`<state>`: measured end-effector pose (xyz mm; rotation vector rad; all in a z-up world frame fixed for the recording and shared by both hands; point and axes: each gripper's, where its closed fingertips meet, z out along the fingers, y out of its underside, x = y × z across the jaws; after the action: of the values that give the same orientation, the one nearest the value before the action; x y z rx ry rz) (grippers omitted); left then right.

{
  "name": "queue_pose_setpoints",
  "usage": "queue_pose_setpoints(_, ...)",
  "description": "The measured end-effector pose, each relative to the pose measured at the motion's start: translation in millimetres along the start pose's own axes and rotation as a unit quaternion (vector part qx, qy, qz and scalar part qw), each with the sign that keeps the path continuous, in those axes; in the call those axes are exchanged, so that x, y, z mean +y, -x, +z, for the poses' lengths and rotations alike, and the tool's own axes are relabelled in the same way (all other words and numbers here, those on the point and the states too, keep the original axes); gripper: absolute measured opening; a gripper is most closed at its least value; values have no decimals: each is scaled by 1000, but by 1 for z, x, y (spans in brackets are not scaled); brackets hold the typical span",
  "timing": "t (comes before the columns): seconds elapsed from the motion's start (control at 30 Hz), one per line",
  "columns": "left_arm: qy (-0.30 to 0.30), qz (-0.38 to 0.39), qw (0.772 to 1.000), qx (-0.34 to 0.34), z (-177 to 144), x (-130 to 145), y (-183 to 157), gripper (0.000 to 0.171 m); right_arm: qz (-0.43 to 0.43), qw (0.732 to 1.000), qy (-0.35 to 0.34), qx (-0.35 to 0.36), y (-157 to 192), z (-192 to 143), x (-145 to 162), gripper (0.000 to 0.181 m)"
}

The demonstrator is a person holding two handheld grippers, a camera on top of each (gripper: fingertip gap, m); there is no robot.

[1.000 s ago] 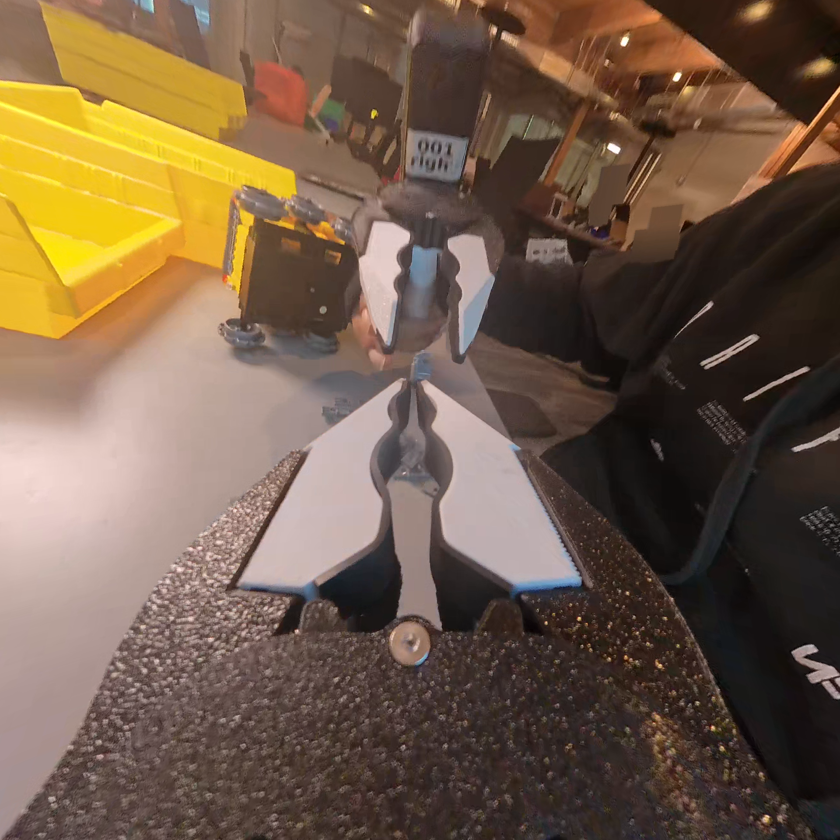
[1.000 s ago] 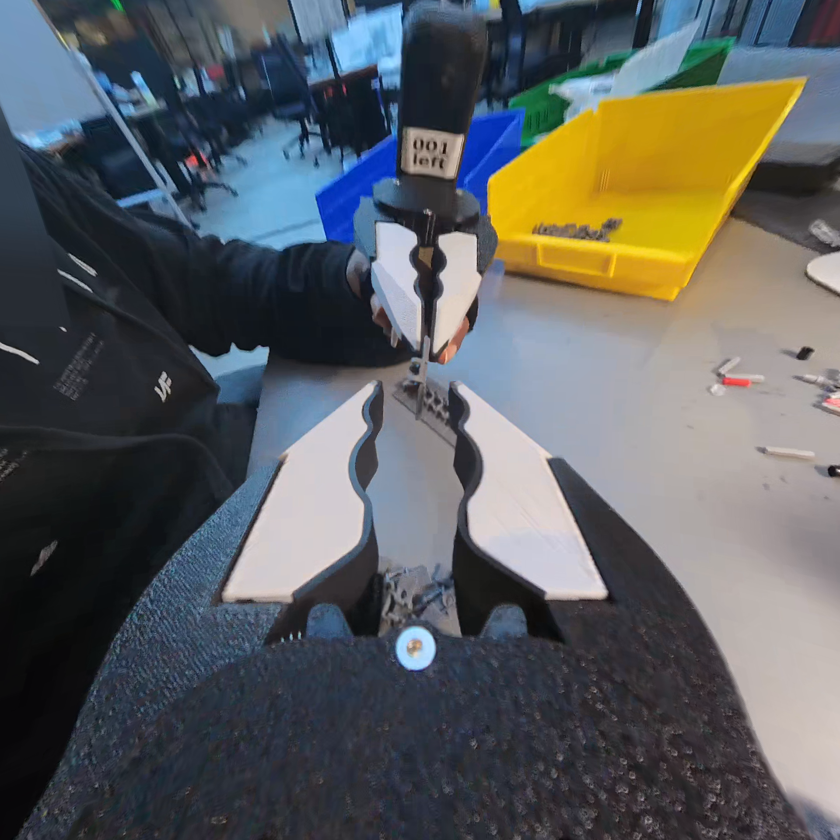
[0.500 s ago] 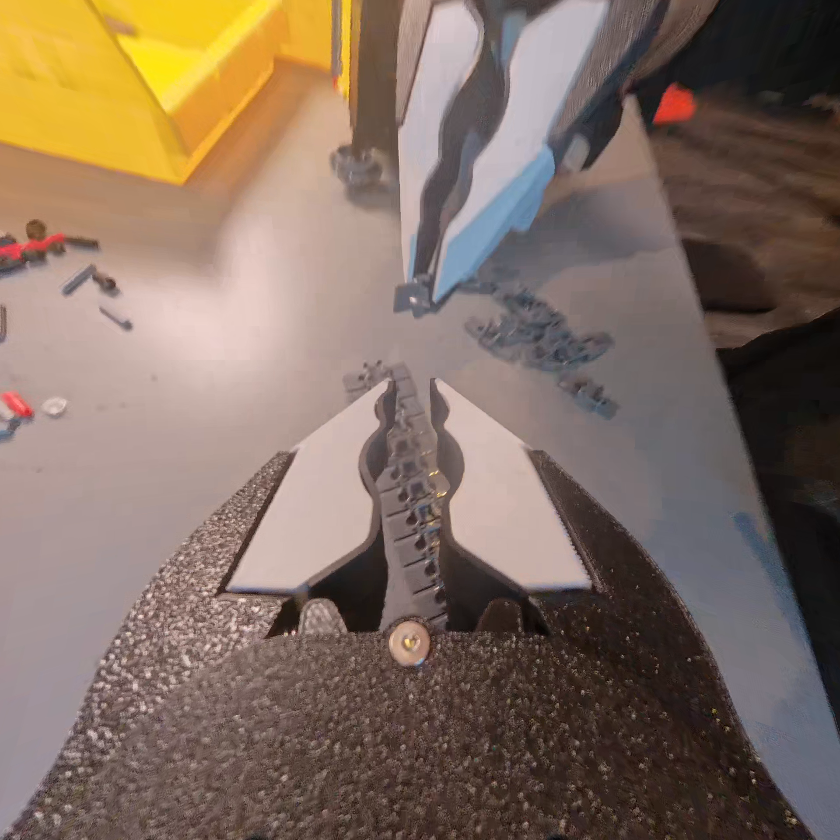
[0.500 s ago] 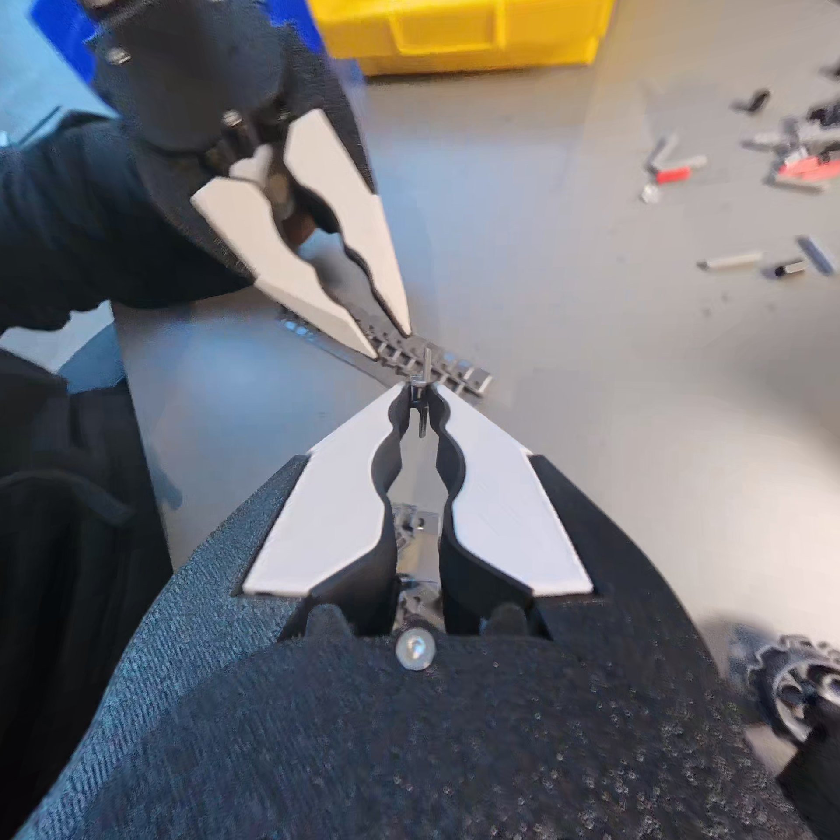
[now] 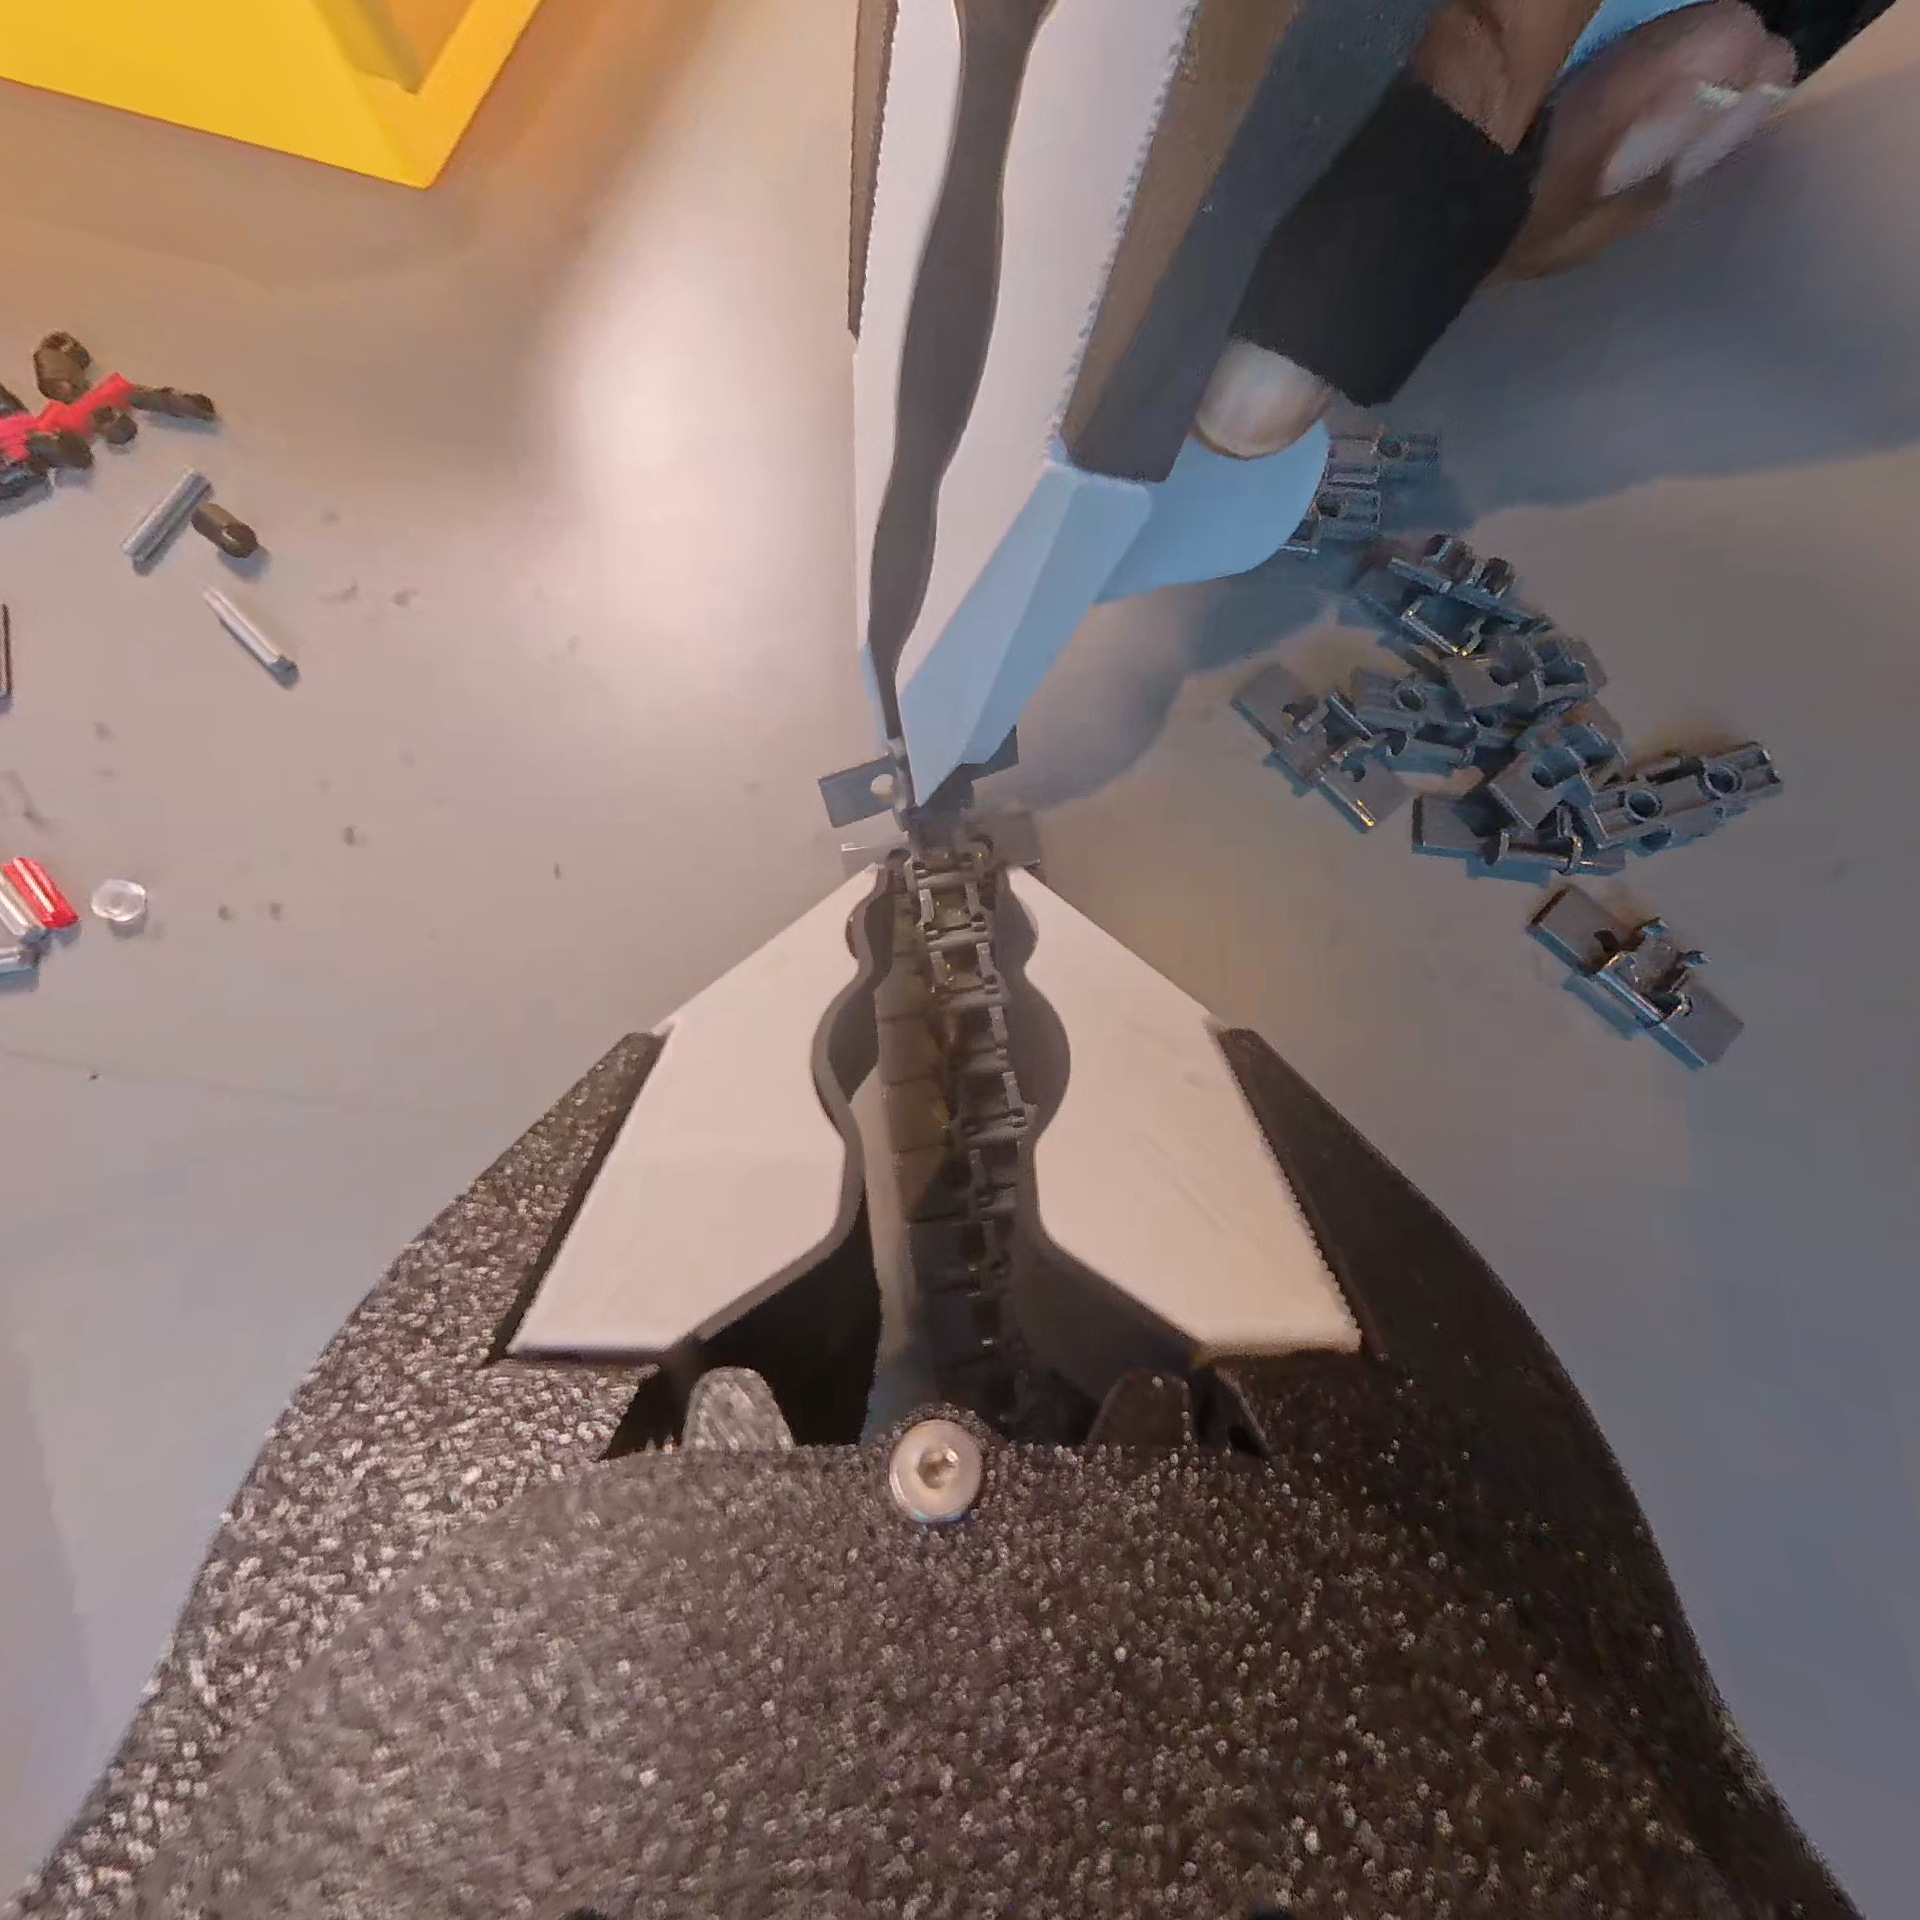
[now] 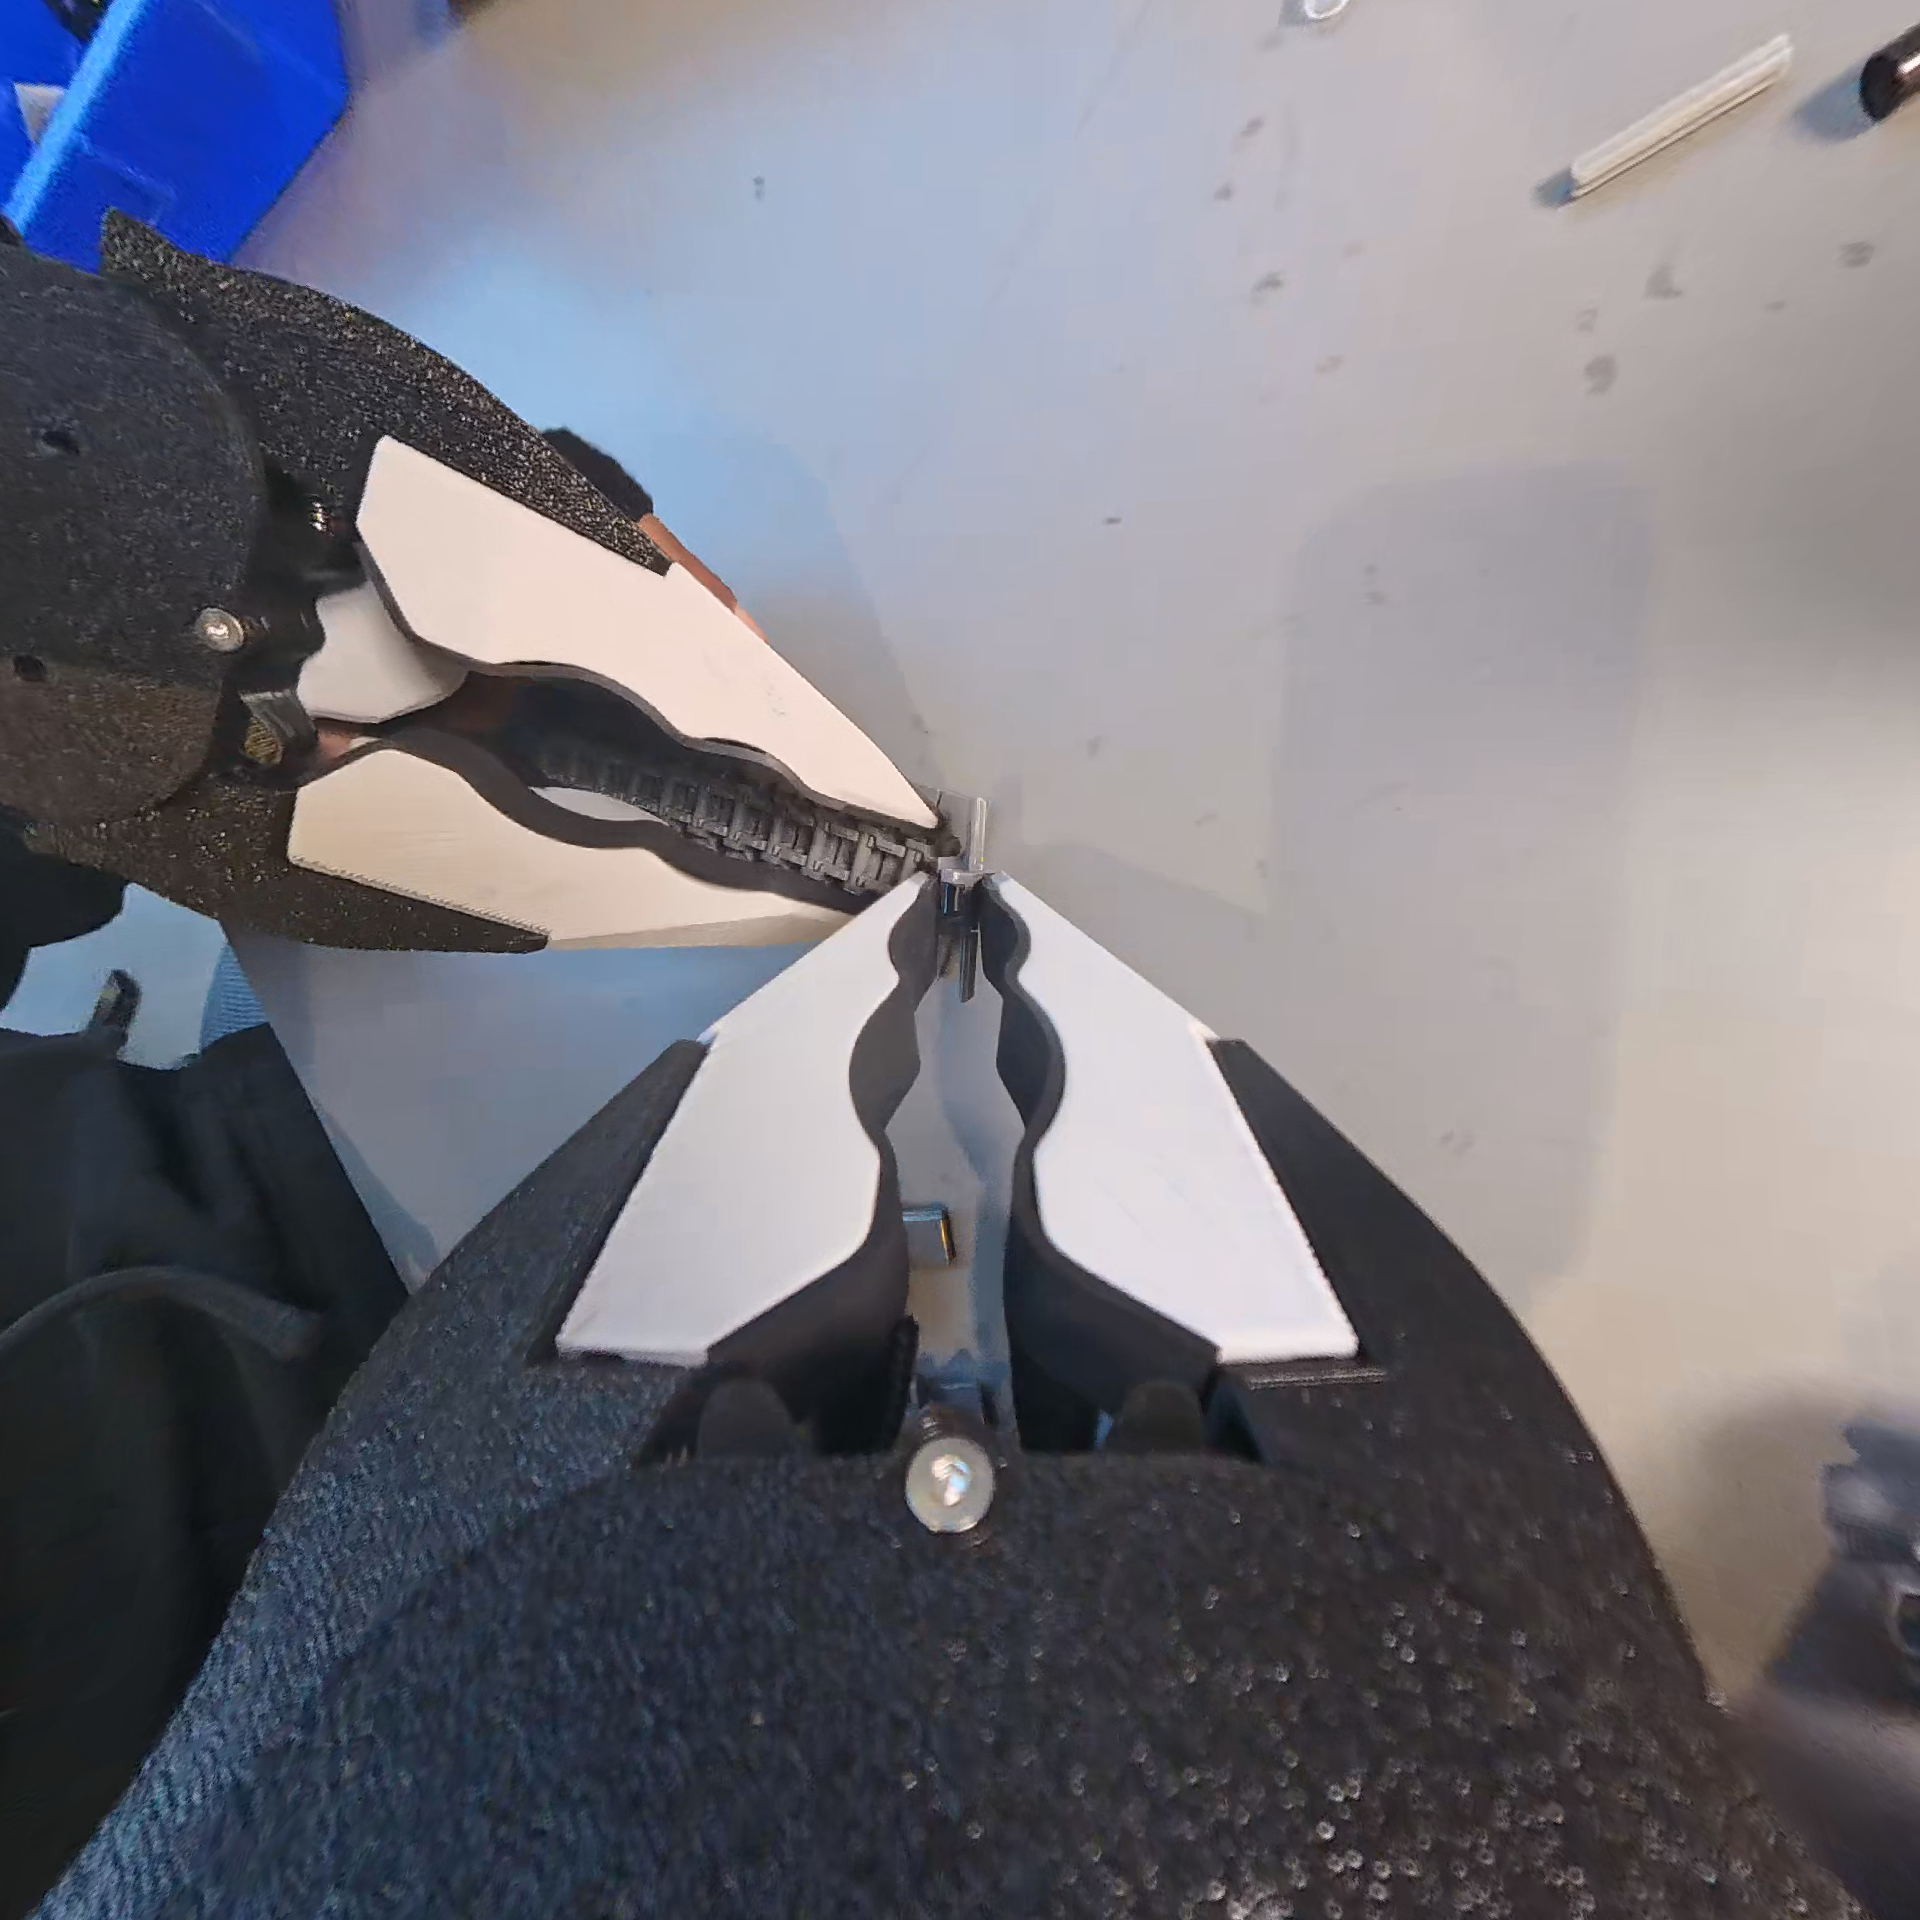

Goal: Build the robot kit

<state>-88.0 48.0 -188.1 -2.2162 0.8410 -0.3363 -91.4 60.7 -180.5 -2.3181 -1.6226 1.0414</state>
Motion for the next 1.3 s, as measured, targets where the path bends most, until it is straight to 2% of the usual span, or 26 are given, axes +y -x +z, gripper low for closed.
queue_pose_setpoints(0.37,8,-14,999,-44,2,0,-1,12,-4,998,9,66,-3,3,2,6)
queue_pose_setpoints(0.63,5,-16,998,-57,2,0,-1,12,-79,986,55,135,-4,3,3,7)
queue_pose_setpoints(0.9,2,-19,998,-62,2,0,-1,12,-101,980,93,146,-5,5,5,7)
queue_pose_setpoints(1.1,-3,-14,998,-65,0,1,-1,12,-62,989,85,108,-4,6,4,8)
queue_pose_setpoints(1.17,-5,-16,998,-56,-1,2,-2,12,-73,989,78,102,-3,6,3,9)
queue_pose_setpoints(1.2,-5,-15,999,-52,-1,3,-3,12,-73,990,65,99,-4,4,-1,18)
queue_pose_setpoints(1.3,-6,-12,999,-45,-3,4,-4,13,-70,995,-21,73,4,-13,-25,29)
